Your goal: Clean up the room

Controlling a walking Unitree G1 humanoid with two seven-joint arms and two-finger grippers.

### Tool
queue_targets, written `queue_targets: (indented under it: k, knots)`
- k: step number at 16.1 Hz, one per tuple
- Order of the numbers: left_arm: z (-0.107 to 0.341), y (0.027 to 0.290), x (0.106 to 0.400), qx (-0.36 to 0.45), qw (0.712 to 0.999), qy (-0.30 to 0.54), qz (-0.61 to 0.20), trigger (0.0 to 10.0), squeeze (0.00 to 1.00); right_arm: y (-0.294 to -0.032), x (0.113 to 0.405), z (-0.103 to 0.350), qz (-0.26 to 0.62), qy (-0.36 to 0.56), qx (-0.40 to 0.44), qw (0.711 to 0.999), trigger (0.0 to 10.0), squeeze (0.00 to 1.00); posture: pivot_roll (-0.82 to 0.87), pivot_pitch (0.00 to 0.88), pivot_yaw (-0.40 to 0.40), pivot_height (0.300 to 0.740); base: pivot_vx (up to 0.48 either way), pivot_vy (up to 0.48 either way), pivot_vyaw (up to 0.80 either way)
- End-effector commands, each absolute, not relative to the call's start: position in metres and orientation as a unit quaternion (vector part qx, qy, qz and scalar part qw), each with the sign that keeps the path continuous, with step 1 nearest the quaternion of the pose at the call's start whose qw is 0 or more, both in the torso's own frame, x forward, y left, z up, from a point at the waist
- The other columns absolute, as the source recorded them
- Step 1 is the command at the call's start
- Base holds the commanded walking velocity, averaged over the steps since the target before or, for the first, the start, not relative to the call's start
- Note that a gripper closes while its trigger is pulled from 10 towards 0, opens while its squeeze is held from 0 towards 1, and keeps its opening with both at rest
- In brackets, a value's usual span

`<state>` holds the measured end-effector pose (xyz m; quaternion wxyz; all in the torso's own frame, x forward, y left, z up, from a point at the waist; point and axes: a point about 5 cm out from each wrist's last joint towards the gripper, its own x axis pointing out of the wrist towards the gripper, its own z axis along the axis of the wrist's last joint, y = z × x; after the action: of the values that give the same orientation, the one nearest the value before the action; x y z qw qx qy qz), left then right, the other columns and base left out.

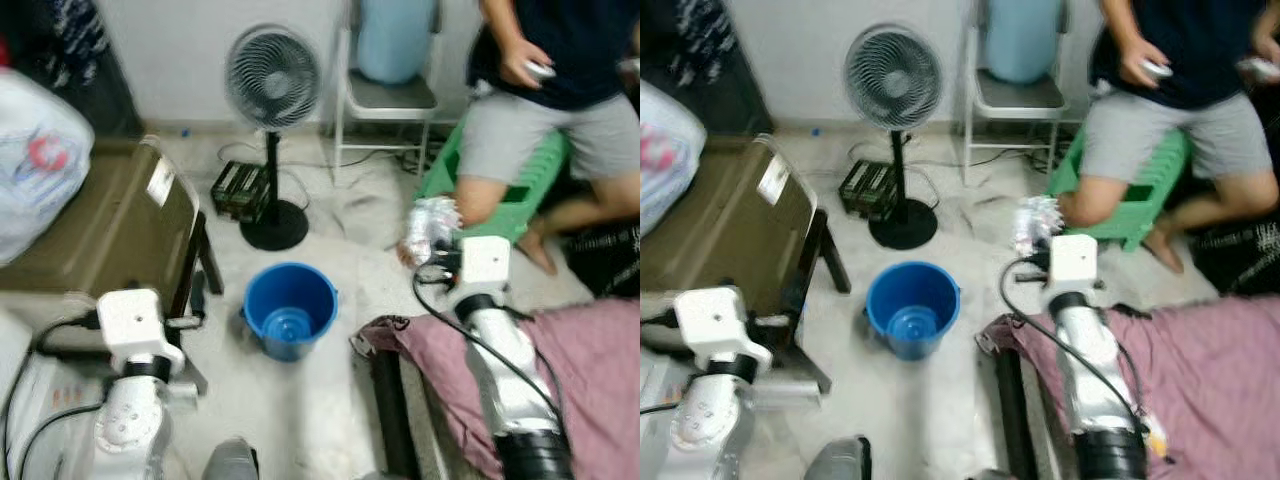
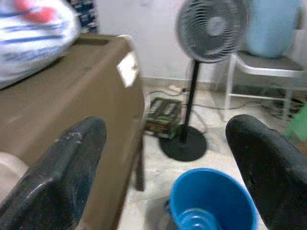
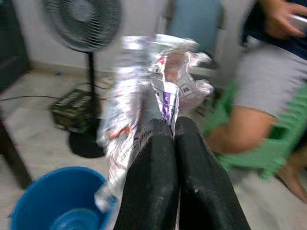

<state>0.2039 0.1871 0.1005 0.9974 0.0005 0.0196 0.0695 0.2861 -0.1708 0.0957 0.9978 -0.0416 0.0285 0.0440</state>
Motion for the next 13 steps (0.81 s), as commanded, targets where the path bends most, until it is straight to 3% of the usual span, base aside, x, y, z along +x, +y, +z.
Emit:
queue_targets:
  k: [1, 7, 9, 13]
  knots:
    - [0.1017, 0.1872, 0.2024, -0.002, 0.997, 0.019, 0.071, 10.0, 0.00, -0.1684, 0.2872, 0.1011, 0.049, 0.018, -0.043, 0.998, 10.0, 0.00, 0.02, 0.070, -0.079, 0.740, 0.000, 0.000, 0.80]
    - [0.1019, 0.1859, 0.2039, -0.004, 0.998, 0.019, 0.067, 10.0, 0.00, -0.1681, 0.2888, 0.1009, 0.048, 0.019, -0.038, 0.998, 10.0, 0.00, 0.02, 0.069, -0.080, 0.740, 0.000, 0.000, 0.78]
    - [0.1029, 0.1850, 0.2040, -0.008, 0.998, 0.015, 0.061, 10.0, 0.00, -0.1687, 0.2895, 0.1002, 0.044, 0.021, -0.031, 0.998, 10.0, 0.00, 0.02, 0.067, -0.080, 0.740, 0.000, 0.000, 0.00]
    - [0.1031, 0.1838, 0.2033, -0.012, 0.998, 0.013, 0.056, 10.0, 0.00, -0.1688, 0.2897, 0.0999, 0.044, 0.022, -0.029, 0.998, 10.0, 0.00, 0.02, 0.068, -0.080, 0.740, 0.292, 0.000, 0.00]
